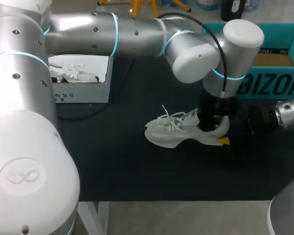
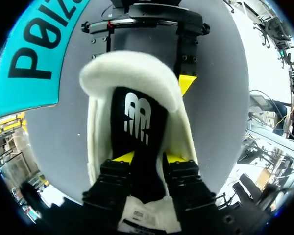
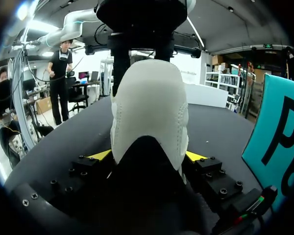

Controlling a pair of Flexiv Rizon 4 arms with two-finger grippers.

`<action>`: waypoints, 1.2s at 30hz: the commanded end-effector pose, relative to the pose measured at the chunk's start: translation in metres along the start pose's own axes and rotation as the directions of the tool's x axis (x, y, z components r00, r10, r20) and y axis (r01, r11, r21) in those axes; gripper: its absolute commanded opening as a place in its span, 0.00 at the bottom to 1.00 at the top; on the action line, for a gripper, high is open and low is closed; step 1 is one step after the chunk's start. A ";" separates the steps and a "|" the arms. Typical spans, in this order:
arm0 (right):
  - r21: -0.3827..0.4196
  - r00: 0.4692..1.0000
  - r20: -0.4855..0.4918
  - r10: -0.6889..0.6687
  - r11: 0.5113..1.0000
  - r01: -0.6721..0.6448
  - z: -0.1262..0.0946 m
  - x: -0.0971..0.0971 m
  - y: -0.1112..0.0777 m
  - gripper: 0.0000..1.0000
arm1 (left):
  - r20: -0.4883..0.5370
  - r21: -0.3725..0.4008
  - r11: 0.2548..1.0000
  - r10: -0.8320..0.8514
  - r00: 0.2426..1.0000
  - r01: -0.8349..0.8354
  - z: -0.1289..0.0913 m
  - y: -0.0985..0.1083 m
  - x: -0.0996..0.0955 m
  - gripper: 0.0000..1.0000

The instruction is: Take the shoe out of the shoebox, open the shoe tongue, remove and reinsert the insole, then place the shoe into the shoebox

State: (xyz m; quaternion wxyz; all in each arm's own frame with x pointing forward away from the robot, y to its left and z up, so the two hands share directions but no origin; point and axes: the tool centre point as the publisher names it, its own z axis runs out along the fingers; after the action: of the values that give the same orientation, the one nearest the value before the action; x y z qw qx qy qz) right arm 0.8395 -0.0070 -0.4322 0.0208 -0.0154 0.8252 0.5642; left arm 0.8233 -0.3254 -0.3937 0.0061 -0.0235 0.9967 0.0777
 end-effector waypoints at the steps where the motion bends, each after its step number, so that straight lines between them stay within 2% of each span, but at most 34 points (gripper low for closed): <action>1: 0.003 1.000 0.002 0.001 1.000 -0.001 0.002 0.000 -0.001 0.00 | 0.021 -0.021 1.000 0.010 1.000 -0.009 0.025 -0.009 0.002 0.26; 2: 0.003 1.000 0.002 0.001 1.000 -0.001 0.002 0.000 -0.001 0.00 | 0.022 -0.016 1.000 0.024 0.999 -0.023 0.032 -0.009 0.001 0.00; 4: 0.003 1.000 0.002 0.001 1.000 -0.001 0.002 0.000 -0.001 0.00 | 0.046 -0.049 0.998 0.037 0.998 -0.035 0.041 -0.010 0.001 0.00; 7: 0.003 1.000 0.002 0.001 1.000 -0.001 0.002 0.000 -0.001 0.00 | 0.077 -0.066 0.997 0.040 0.996 -0.035 0.044 -0.009 0.000 0.00; 22: 0.003 1.000 0.002 0.001 1.000 -0.001 0.002 0.000 -0.001 0.00 | 0.180 -0.045 0.999 -0.008 0.984 0.017 0.005 0.003 -0.001 0.00; 36: 0.003 1.000 0.002 0.001 1.000 -0.001 0.002 0.000 -0.001 0.00 | 0.230 -0.041 0.998 -0.031 0.973 0.042 -0.011 0.007 -0.004 0.00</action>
State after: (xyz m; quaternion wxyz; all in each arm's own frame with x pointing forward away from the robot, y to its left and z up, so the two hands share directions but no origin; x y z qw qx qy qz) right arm 0.8403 -0.0072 -0.4322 0.0212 -0.0147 0.8252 0.5643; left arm 0.8290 -0.3217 -0.3883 0.1164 -0.0314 0.9875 0.1012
